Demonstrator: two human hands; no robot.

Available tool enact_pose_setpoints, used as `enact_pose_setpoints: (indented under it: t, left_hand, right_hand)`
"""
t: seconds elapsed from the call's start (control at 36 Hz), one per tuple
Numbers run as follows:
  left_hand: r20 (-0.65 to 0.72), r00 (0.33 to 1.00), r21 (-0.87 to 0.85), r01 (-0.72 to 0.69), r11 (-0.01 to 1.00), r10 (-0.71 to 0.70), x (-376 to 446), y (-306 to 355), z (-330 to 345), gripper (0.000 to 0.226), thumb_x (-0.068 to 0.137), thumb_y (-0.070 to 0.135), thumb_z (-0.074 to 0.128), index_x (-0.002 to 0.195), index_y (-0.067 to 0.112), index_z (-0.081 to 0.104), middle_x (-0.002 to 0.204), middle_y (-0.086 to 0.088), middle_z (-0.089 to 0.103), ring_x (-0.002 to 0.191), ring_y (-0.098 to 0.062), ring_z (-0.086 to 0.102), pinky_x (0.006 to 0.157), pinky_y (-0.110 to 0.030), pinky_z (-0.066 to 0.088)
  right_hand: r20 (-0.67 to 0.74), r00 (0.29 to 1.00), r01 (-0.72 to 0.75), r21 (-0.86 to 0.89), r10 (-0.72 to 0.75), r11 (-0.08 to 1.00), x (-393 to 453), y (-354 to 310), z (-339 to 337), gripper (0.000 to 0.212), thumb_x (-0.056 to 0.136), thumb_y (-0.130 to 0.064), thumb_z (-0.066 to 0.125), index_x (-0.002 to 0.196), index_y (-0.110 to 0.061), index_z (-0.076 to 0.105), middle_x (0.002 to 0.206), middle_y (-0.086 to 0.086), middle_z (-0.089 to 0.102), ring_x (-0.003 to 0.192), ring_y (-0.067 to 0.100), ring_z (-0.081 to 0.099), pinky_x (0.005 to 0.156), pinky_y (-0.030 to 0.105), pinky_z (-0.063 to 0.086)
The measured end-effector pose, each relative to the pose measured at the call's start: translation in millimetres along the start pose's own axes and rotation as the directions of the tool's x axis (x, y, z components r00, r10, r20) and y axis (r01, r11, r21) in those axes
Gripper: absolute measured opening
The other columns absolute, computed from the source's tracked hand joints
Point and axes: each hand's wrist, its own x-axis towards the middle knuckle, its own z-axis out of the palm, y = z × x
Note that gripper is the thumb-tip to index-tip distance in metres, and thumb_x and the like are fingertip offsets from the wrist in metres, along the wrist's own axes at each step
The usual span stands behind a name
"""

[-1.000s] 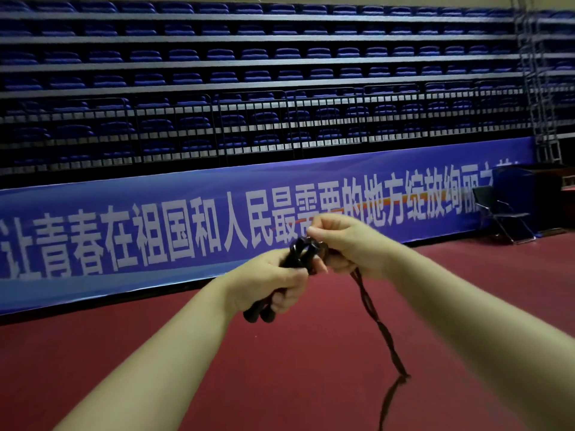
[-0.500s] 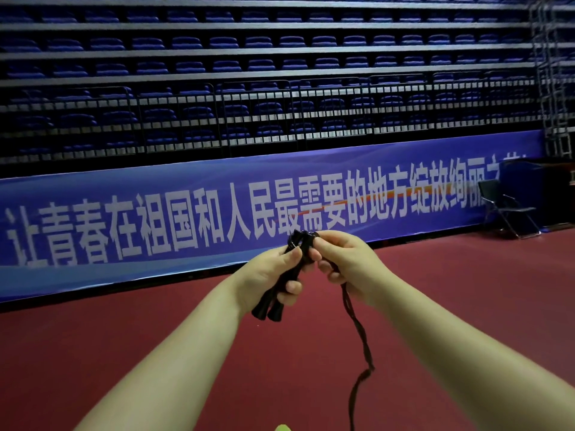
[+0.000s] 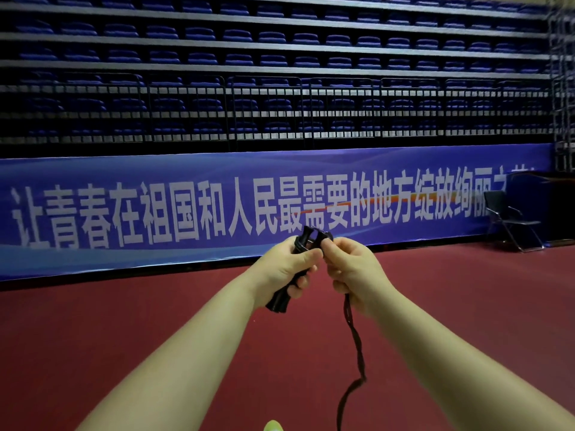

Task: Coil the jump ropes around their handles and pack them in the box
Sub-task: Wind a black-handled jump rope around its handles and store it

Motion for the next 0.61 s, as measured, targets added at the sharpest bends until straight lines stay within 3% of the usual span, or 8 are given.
enact_pose_setpoints:
  t: [0.06, 0.11, 0.17, 0.31, 0.47, 0.56, 0.61]
  left_hand:
    - [-0.002, 1.000, 0.054, -0.002, 0.999, 0.002, 0, 1, 1, 0.056, 0.074, 0.041, 0.068, 0.116, 0.010, 0.046, 0.072, 0.001, 0.052, 0.047, -0.007, 0.045, 0.041, -0.020, 0.034]
    - [-0.008, 1.000, 0.109, -0.006, 0.994, 0.007, 0, 2, 2, 0.049, 0.082, 0.038, 0.066, 0.120, 0.013, 0.046, 0.073, 0.001, 0.053, 0.047, -0.007, 0.045, 0.042, -0.020, 0.034]
    - [-0.012, 1.000, 0.142, -0.011, 0.990, 0.012, 1, 1, 2, 0.039, 0.088, 0.036, 0.063, 0.119, 0.021, 0.046, 0.074, 0.002, 0.054, 0.047, -0.007, 0.044, 0.043, -0.021, 0.033]
    - [-0.057, 0.998, 0.237, -0.010, 0.972, 0.024, 6, -4, 6, 0.037, 0.090, 0.037, 0.063, 0.121, 0.033, 0.044, 0.074, 0.002, 0.055, 0.050, -0.011, 0.045, 0.044, -0.023, 0.034]
    - [-0.110, 0.985, 0.491, -0.063, 0.869, 0.133, 12, -7, 10, 0.024, 0.095, 0.043, 0.054, 0.115, 0.031, 0.047, 0.071, 0.002, 0.058, 0.054, -0.015, 0.057, 0.053, -0.028, 0.046]
    - [-0.161, 0.972, 0.531, -0.062, 0.845, 0.173, 15, -9, 10, 0.020, 0.097, 0.039, 0.052, 0.113, 0.028, 0.048, 0.075, 0.000, 0.062, 0.055, -0.013, 0.056, 0.050, -0.020, 0.045]
    - [-0.185, 0.964, 0.528, -0.066, 0.847, 0.191, 17, -9, 7, 0.016, 0.097, 0.036, 0.052, 0.111, 0.029, 0.047, 0.074, -0.001, 0.062, 0.049, -0.009, 0.053, 0.047, -0.018, 0.042]
  right_hand:
    - [-0.067, 0.997, 0.029, -0.097, -0.036, 0.995, 1, 3, 0, 0.027, 0.093, -0.030, 0.059, 0.073, -0.015, 0.050, 0.055, -0.002, 0.039, 0.044, 0.008, 0.031, 0.041, 0.022, 0.026]
    - [-0.106, 0.991, 0.060, -0.195, -0.082, 0.979, 2, 6, 0, 0.032, 0.091, -0.035, 0.060, 0.071, -0.015, 0.047, 0.054, -0.002, 0.036, 0.045, 0.010, 0.030, 0.043, 0.024, 0.025]
    - [-0.117, 0.987, 0.075, -0.286, -0.112, 0.955, 2, 9, -1, 0.035, 0.090, -0.042, 0.059, 0.072, -0.014, 0.048, 0.053, -0.004, 0.035, 0.046, 0.010, 0.029, 0.045, 0.026, 0.024]
    - [-0.129, 0.984, 0.053, -0.438, -0.121, 0.897, 2, 13, -5, 0.043, 0.093, -0.049, 0.051, 0.073, -0.011, 0.055, 0.047, -0.008, 0.025, 0.039, 0.008, 0.021, 0.041, 0.023, 0.017]
    - [-0.213, 0.962, 0.055, -0.462, -0.171, 0.885, -1, 15, -3, 0.048, 0.092, -0.047, 0.055, 0.061, -0.013, 0.040, 0.046, -0.007, 0.027, 0.037, 0.007, 0.022, 0.039, 0.019, 0.016]
    - [-0.243, 0.956, 0.029, -0.487, -0.167, 0.873, 2, 21, 5, 0.051, 0.094, -0.048, 0.052, 0.056, -0.017, 0.038, 0.049, -0.004, 0.032, 0.042, 0.009, 0.025, 0.042, 0.024, 0.018]
    - [-0.230, 0.969, -0.012, -0.396, -0.086, 0.918, 5, 22, 9, 0.060, 0.098, -0.049, 0.042, 0.046, -0.018, 0.044, 0.045, -0.006, 0.034, 0.044, 0.012, 0.029, 0.046, 0.027, 0.021]
